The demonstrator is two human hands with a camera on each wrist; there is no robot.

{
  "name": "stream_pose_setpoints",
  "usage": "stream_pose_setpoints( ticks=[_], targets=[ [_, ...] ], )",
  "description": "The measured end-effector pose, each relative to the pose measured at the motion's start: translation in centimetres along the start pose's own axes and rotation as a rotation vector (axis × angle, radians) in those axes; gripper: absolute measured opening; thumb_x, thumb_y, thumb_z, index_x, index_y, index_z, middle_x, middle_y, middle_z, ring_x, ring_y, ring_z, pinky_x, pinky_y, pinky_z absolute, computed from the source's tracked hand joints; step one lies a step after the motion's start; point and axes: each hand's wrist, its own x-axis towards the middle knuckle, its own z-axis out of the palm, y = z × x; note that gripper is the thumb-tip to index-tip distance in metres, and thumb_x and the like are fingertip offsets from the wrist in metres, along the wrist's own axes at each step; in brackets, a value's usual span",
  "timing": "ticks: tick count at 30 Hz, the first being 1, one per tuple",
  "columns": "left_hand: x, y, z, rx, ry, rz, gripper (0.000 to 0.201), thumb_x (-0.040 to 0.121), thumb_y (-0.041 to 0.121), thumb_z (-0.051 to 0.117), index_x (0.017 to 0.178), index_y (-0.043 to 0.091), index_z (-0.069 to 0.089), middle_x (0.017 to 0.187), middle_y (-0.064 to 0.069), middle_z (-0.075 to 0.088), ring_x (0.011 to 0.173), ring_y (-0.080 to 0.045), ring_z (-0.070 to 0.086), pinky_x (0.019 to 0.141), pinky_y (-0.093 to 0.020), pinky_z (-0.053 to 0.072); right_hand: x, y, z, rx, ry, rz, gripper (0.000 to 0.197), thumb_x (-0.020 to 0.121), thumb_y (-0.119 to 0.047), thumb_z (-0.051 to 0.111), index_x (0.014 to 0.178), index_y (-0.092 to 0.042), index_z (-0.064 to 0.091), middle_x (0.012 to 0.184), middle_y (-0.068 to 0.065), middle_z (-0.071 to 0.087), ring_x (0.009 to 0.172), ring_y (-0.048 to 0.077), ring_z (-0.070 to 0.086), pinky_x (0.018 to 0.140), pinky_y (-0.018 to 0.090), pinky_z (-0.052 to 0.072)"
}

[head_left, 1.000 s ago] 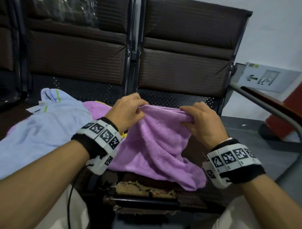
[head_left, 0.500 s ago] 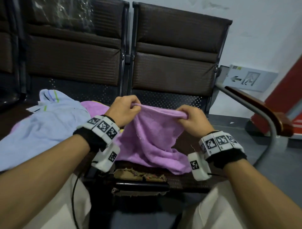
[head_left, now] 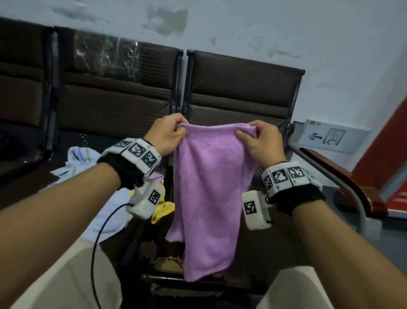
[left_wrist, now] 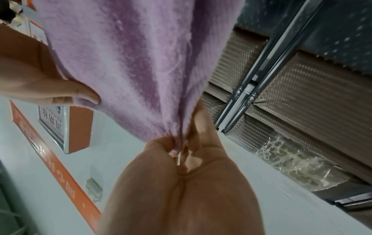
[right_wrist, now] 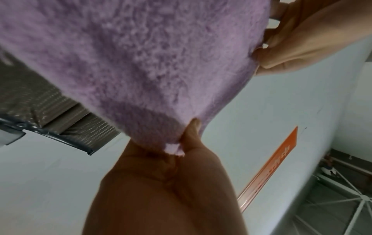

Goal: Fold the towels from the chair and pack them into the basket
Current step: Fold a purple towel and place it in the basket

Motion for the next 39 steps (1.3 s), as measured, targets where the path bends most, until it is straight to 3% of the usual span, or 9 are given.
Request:
stream_pose_setpoints(
  ticks=[4,10,14,18,22,26,30,35,39],
  targets=[
    [2.8,1.4,-0.2,0.024,0.075,0.067,0.022,0.087,0.003,0.045,0.097,0.005,0.064,0.087,-0.002,0.06,0.081,-0.014,0.051,0.068,-0.017,0.032,1.9,-0.9,-0.1,0.047,0.086,-0.005,0.012,0.084,-0.027,0.069,0.084,-0.024,0.057,0.077,-0.01,0.06,0.079,0.008,0.056,0.067,0.018,0.037],
    [0.6,2.4,0.8,-0.216,0.251,0.094,0.023,0.083,-0.006,0.042,0.09,0.002,0.062,0.091,-0.004,0.061,0.087,-0.012,0.053,0.076,-0.018,0.037,-1.1,-0.7,-0.3,0.3,0.127,-0.119,0.021,0.085,-0.017,0.068,0.081,-0.03,0.053,0.081,-0.018,0.058,0.069,-0.016,0.052,0.065,0.002,0.039],
    [-5.2,0.0,3.2,-0.195,0.092,0.071,0.026,0.082,-0.011,0.04,0.092,0.002,0.061,0.093,-0.008,0.06,0.089,-0.013,0.052,0.078,-0.014,0.036,-6.5,2.1,-0.1,0.271,-0.082,-0.057,0.012,0.084,-0.012,0.069,0.083,-0.021,0.061,0.078,-0.013,0.062,0.069,-0.008,0.054,0.067,0.01,0.041],
    [-11.5,-3.1,5.1,-0.169,-0.243,-0.042,0.031,0.084,-0.011,0.042,0.098,0.009,0.061,0.097,-0.001,0.062,0.094,-0.013,0.055,0.082,-0.01,0.038,-12.0,4.8,-0.2,0.127,-0.373,0.051,0.007,0.082,-0.017,0.072,0.085,-0.022,0.068,0.082,-0.012,0.068,0.079,0.001,0.061,0.072,0.011,0.044],
    [-14.6,-5.0,6.5,-0.147,-0.515,-0.129,0.03,0.087,-0.006,0.045,0.101,0.014,0.062,0.108,-0.006,0.063,0.104,-0.02,0.057,0.091,-0.032,0.043,-15.2,6.7,0.1,0.07,-0.504,0.142,0.009,0.083,-0.025,0.071,0.09,-0.02,0.07,0.087,-0.009,0.07,0.086,0.004,0.063,0.075,0.019,0.049],
    [-15.0,-6.2,8.0,-0.162,-0.511,-0.159,0.028,0.085,-0.005,0.047,0.1,0.012,0.063,0.106,-0.009,0.062,0.102,-0.024,0.057,0.092,-0.039,0.046,-16.0,8.7,1.4,-0.01,-0.492,0.202,0.009,0.083,-0.024,0.071,0.087,-0.017,0.069,0.082,-0.005,0.069,0.08,0.01,0.062,0.072,0.025,0.046],
    [-12.5,-7.6,9.7,-0.17,-0.379,-0.192,0.029,0.084,-0.006,0.048,0.099,0.015,0.062,0.1,-0.001,0.064,0.091,-0.014,0.056,0.074,-0.017,0.043,-14.0,10.9,3.3,-0.057,-0.423,0.262,0.007,0.083,-0.025,0.071,0.087,-0.021,0.067,0.083,-0.005,0.067,0.082,0.011,0.06,0.073,0.024,0.044],
    [-7.8,-10.3,12.7,-0.145,-0.304,-0.215,0.032,0.08,-0.007,0.049,0.099,0.013,0.064,0.096,-0.001,0.065,0.089,-0.015,0.057,0.079,-0.023,0.042,-9.8,14.1,6.3,-0.094,-0.388,0.316,0.017,0.082,-0.027,0.071,0.095,-0.017,0.067,0.093,0.003,0.07,0.091,0.019,0.063,0.077,0.025,0.044],
    [-6.4,-13.3,15.8,-0.064,-0.355,-0.326,0.034,0.08,-0.006,0.051,0.105,0.012,0.065,0.106,-0.007,0.067,0.099,-0.023,0.06,0.089,-0.031,0.046,-8.6,16.3,8.6,-0.307,-0.541,0.338,0.041,0.081,-0.023,0.071,0.118,-0.013,0.057,0.113,0.008,0.063,0.108,0.024,0.058,0.091,0.026,0.043]
  ],
)
